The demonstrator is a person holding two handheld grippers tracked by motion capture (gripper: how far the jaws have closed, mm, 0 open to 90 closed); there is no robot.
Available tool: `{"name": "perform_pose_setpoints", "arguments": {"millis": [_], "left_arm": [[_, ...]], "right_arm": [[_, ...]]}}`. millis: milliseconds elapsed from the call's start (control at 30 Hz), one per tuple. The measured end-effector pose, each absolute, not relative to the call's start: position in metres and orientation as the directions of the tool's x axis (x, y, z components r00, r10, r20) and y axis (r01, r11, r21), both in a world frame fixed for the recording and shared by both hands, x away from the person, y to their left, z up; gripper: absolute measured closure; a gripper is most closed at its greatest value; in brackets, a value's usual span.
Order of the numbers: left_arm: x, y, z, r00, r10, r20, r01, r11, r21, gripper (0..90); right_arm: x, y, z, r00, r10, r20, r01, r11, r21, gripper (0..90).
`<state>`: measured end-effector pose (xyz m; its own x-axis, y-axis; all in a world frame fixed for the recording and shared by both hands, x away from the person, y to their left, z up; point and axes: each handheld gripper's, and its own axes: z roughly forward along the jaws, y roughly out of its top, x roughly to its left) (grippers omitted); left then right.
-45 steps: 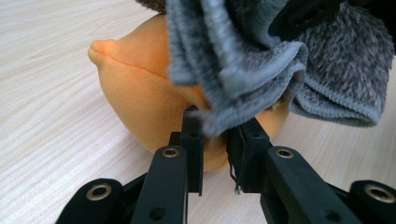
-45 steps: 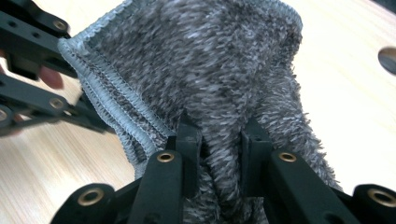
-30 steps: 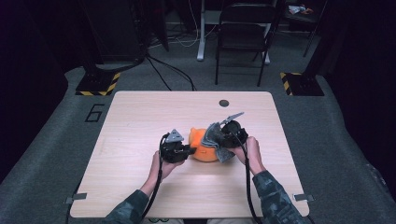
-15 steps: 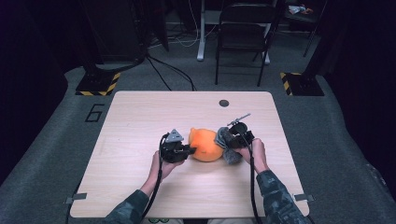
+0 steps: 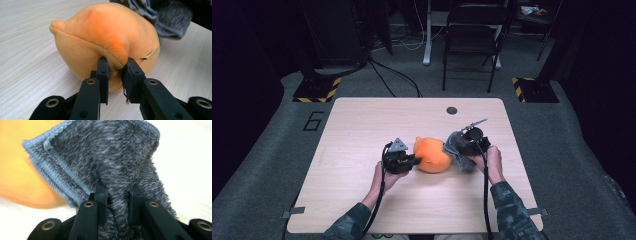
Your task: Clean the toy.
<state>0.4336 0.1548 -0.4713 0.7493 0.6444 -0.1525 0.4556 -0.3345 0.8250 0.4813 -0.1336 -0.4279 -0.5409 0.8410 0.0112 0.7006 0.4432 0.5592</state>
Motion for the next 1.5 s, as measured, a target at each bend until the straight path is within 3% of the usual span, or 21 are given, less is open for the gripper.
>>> {"name": "perform_pose_setpoints", "arguments": {"millis": [167, 300, 433, 500, 733, 967, 1067, 1333, 1500], "left_arm": [[0.434, 0.155, -0.471, 0.751, 0.643, -0.151, 0.454, -0.335, 0.826, 75.8], [0.434, 0.155, -0.472, 0.753, 0.642, -0.147, 0.452, -0.341, 0.824, 75.1], [0.433, 0.155, -0.471, 0.759, 0.638, -0.129, 0.443, -0.360, 0.821, 71.2], [0.433, 0.155, -0.471, 0.760, 0.638, -0.122, 0.439, -0.366, 0.820, 63.7], [0.431, 0.152, -0.473, 0.772, 0.634, -0.053, 0.419, -0.444, 0.792, 52.8], [0.430, 0.144, -0.478, 0.772, 0.635, 0.022, 0.391, -0.501, 0.772, 51.1], [0.428, 0.141, -0.483, 0.771, 0.636, 0.034, 0.378, -0.500, 0.779, 55.8], [0.427, 0.141, -0.485, 0.768, 0.639, 0.042, 0.355, -0.480, 0.802, 79.7], [0.426, 0.141, -0.482, 0.770, 0.637, 0.046, 0.349, -0.480, 0.805, 81.6]], "right_arm": [[0.470, -0.118, -0.413, -0.596, 0.803, -0.004, 0.630, 0.471, 0.617, 73.9], [0.466, -0.100, -0.417, -0.640, 0.768, -0.008, 0.609, 0.513, 0.604, 74.1], [0.468, -0.095, -0.427, -0.638, 0.770, -0.008, 0.618, 0.518, 0.591, 74.3], [0.469, -0.096, -0.428, -0.631, 0.776, -0.003, 0.621, 0.507, 0.598, 74.2], [0.473, -0.099, -0.429, -0.625, 0.781, -0.007, 0.621, 0.503, 0.601, 74.2], [0.477, -0.100, -0.432, -0.603, 0.798, 0.012, 0.634, 0.470, 0.614, 74.2], [0.478, -0.100, -0.433, -0.609, 0.792, 0.023, 0.637, 0.472, 0.610, 74.3], [0.478, -0.102, -0.432, -0.607, 0.794, 0.040, 0.645, 0.461, 0.609, 74.2], [0.477, -0.103, -0.430, -0.606, 0.795, 0.034, 0.642, 0.463, 0.612, 74.1]]}}
